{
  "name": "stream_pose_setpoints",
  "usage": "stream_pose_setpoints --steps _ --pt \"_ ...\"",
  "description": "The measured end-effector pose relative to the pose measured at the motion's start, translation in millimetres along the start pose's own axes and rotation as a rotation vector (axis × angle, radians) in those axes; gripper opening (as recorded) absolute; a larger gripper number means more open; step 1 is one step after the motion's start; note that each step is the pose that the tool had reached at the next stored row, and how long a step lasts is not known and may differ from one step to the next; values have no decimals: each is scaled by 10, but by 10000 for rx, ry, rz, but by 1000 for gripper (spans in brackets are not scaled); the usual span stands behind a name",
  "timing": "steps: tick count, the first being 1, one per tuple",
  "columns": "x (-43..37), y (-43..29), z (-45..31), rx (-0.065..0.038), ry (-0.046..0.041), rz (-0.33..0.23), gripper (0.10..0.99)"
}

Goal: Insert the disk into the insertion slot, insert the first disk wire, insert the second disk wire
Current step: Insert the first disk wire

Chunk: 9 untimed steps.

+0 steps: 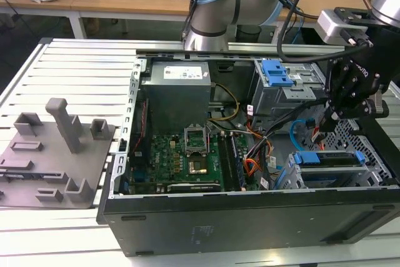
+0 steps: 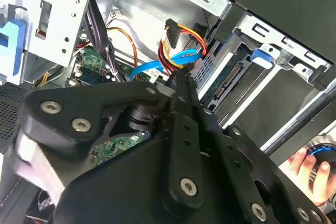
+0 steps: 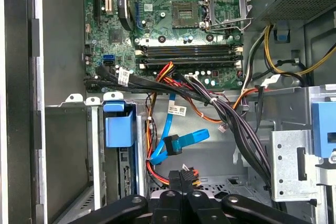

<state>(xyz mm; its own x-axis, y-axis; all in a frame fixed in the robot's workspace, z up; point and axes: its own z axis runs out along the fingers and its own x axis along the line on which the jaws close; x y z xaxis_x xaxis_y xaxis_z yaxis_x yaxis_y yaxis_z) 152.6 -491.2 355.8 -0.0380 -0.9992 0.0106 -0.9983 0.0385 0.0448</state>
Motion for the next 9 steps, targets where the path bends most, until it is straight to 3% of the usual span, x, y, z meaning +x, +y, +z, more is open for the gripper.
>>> stream_pose_setpoints --steps 2,6,9 --pt "0 0 0 0 3 7 239" --pt "0 15 13 13 18 6 239" --pt "0 14 52 16 103 11 239"
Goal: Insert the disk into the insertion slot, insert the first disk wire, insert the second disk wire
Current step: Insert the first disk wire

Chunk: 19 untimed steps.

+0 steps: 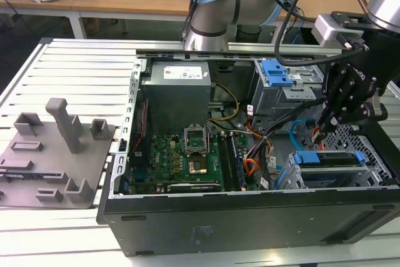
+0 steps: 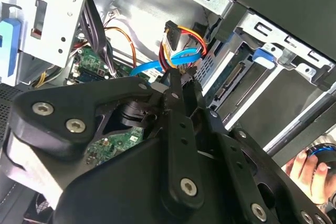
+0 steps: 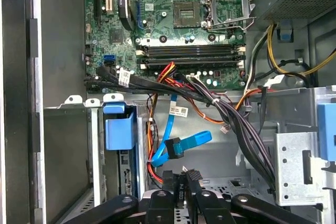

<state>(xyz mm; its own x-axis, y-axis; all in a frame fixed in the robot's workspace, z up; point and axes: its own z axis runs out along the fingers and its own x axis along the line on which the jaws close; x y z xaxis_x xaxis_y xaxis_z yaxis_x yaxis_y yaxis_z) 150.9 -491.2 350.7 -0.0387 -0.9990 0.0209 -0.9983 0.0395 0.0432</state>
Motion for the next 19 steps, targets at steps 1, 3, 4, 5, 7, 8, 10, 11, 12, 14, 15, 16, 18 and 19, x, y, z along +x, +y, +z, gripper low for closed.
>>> stream_pose_setpoints --steps 1,3,4,5,7,8,10,11,12,14,15,16,18,19 --pt "0 0 0 0 1 0 239" --pt "1 0 0 0 1 0 239" --pt "1 0 1 0 0 0 239" --pt "1 0 1 0 1 0 169" --pt "1 0 1 0 2 0 165" --pt "1 0 1 0 2 0 165" --pt "1 0 1 0 3 0 165" --pt "1 0 1 0 3 0 165" --pt "1 0 1 0 4 0 165" --pt "1 -16 2 0 1 0 165" --pt "-5 -62 -2 -1 5 1 165" --pt "-6 -89 -3 -3 4 0 165" --pt "-6 -90 -2 -3 3 1 165" --pt "-6 -91 -3 -3 4 1 165"
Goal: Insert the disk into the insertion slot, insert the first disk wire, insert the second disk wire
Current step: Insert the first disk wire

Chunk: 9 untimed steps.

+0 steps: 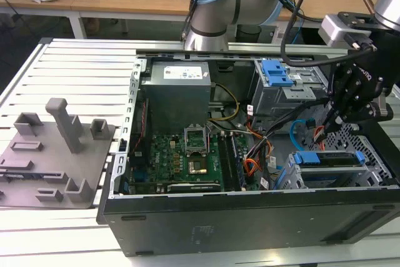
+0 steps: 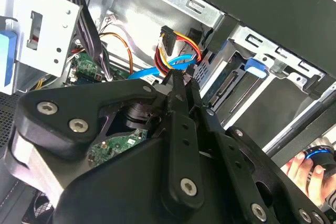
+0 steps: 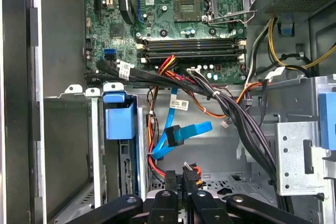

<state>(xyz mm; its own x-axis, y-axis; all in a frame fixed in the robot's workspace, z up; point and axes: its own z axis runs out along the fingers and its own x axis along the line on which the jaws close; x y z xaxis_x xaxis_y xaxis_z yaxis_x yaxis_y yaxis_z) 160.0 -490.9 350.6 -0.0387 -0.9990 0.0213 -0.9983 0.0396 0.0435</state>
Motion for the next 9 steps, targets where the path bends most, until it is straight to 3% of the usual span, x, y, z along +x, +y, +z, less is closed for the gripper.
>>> stream_pose_setpoints --steps 9 --pt "100 -4 2 0 0 0 165"
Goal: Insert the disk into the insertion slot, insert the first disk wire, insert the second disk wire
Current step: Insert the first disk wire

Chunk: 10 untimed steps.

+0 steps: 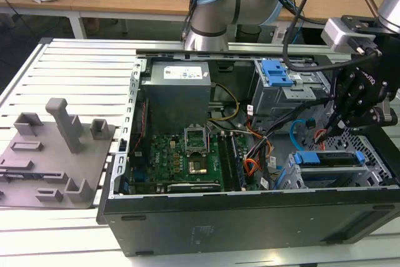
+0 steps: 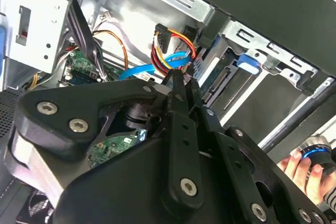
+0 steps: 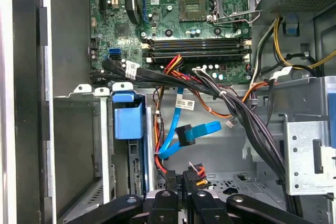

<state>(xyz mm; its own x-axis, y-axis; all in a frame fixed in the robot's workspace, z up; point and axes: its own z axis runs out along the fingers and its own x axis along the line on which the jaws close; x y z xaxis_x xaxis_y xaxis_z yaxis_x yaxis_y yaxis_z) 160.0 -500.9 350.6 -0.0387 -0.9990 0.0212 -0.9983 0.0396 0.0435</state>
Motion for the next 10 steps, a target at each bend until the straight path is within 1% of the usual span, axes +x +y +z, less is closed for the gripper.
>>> stream_pose_setpoints --steps 1,2,8,10 --pt "13 -1 0 0 0 -1 165" --pt "47 -2 1 0 0 0 165" --pt "125 -5 2 0 0 0 165" --pt "165 -7 3 0 0 -1 165"
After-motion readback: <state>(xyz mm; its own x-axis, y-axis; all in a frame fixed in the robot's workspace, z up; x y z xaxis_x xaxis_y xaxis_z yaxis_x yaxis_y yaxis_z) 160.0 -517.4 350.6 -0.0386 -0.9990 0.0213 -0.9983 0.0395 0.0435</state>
